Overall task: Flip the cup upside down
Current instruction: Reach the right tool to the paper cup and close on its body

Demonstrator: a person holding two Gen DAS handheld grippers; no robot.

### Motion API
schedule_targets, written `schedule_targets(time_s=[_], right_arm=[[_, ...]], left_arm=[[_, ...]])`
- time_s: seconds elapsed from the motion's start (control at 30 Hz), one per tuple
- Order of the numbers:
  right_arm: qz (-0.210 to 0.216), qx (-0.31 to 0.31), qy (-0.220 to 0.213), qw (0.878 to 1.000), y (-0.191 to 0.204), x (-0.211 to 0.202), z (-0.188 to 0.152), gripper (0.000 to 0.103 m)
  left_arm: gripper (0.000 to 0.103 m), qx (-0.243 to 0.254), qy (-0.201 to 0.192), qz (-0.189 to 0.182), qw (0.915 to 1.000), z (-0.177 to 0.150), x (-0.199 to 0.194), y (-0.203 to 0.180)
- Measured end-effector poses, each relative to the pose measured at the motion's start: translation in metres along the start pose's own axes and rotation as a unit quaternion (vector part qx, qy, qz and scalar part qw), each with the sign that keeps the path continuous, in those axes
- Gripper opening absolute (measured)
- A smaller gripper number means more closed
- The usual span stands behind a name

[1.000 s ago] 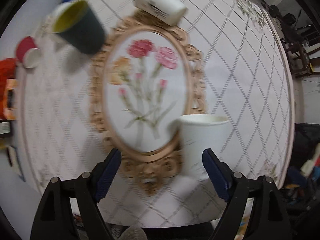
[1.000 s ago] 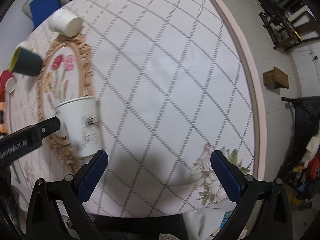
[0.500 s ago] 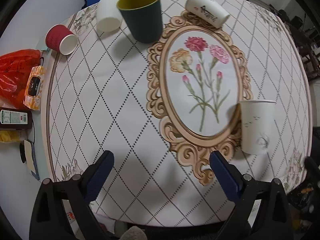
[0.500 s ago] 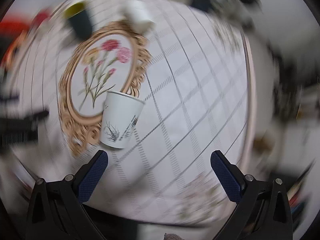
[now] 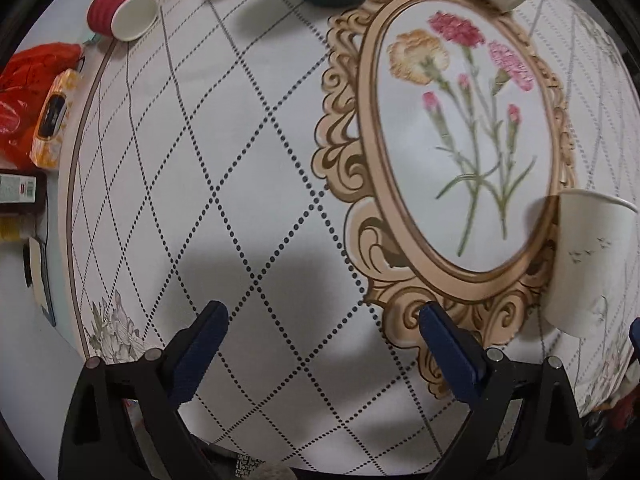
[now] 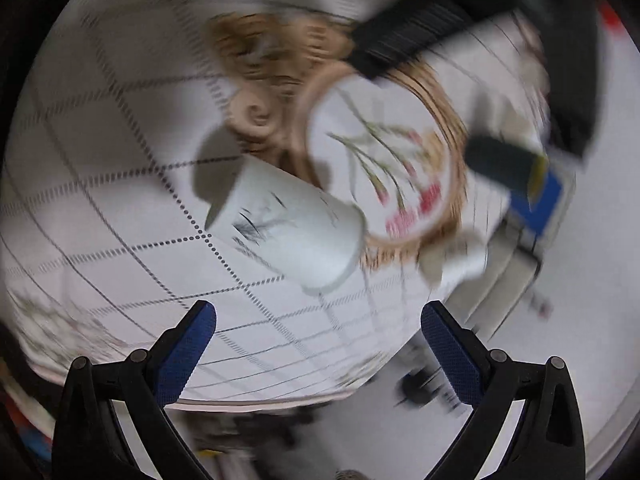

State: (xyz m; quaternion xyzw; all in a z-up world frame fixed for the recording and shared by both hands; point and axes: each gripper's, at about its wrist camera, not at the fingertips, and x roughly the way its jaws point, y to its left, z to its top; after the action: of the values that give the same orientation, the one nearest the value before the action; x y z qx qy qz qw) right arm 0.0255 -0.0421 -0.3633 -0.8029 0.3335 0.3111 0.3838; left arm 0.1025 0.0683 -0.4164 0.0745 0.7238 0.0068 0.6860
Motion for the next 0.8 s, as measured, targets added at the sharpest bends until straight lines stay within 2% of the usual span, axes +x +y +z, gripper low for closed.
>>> schedule_targets(time_s=[0.1, 0.2, 0.43, 0.53, 0.63, 0.73, 0.8], right_arm=[[-0.021, -0.078, -0.019, 0.997, 0.014, 0.013, 0.008, 0.103], [-0.039, -0.153, -0.037, 0.987, 0.03, 0.024, 0.013, 0.103], [-0.079, -0.289, -0.073, 0.951, 0.05, 0.04, 0.016, 0.103], [-0.086, -0.318, -0.076, 0.941, 0.048, 0.047, 0.017, 0.103], [-0.08, -0.329, -0.073, 0.938, 0.038, 0.058, 0.016, 0.1], [-0.078, -0.339, -0.067, 0.935, 0.03, 0.073, 0.015, 0.092], [-0.078, -0.342, -0.065, 0.934, 0.031, 0.08, 0.018, 0.082]], left_arm=[[0.098, -0.011, 0.006, 0.003, 0.9999, 0.004, 0.007, 0.002], [0.098, -0.018, 0.005, 0.006, 0.9998, 0.008, 0.009, 0.003], [0.099, -0.023, 0.003, 0.004, 0.9997, 0.013, 0.012, 0.001], [0.099, -0.023, 0.002, 0.005, 0.9997, 0.015, 0.014, 0.003], [0.099, -0.026, 0.003, 0.003, 0.9996, 0.015, 0.014, 0.002], [0.098, -0.029, 0.003, 0.001, 0.9996, 0.016, 0.016, 0.003], [0.098, -0.03, 0.002, 0.001, 0.9995, 0.014, 0.014, 0.005]])
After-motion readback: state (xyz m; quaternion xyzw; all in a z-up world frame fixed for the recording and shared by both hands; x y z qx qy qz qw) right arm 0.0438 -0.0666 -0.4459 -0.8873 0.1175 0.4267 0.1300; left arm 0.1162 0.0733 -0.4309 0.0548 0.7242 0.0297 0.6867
